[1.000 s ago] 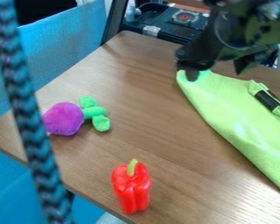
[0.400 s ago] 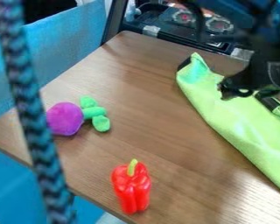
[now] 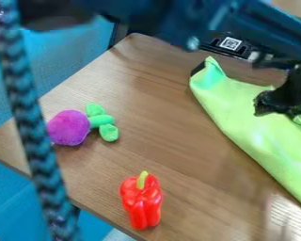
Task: Unfold the cloth from top right to bottom left
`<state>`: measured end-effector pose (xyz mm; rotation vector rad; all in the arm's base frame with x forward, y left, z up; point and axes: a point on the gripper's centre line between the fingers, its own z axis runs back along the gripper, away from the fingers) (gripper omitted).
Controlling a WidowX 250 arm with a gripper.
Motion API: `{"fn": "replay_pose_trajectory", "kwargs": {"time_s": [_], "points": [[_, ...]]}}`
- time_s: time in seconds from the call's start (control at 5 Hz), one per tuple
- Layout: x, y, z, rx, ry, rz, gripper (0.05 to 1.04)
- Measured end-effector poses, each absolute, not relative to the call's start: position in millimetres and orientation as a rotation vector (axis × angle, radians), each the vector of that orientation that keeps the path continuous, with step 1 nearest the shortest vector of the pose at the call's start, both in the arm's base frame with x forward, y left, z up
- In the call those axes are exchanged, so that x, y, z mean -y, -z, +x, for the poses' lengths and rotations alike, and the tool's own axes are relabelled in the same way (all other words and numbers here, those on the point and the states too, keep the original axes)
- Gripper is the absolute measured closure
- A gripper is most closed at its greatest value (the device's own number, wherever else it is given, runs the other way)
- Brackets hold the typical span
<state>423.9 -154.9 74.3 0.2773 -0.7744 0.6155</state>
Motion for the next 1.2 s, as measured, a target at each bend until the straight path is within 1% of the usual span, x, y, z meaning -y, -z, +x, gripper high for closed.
{"fn": "replay_pose_trajectory", "kwargs": {"time_s": [0.2, 0.4, 0.6, 1.0, 1.2], "points": [[163, -69, 438, 0.772, -0.608, 0.293, 0.083], [169, -57, 446, 0.779, -0.583, 0.33, 0.083], [179, -52, 453, 0.806, -0.542, 0.354, 0.083], [180, -49, 467, 0.814, -0.542, 0.369, 0.083], [171, -49, 476, 0.826, -0.559, 0.382, 0.083]]}}
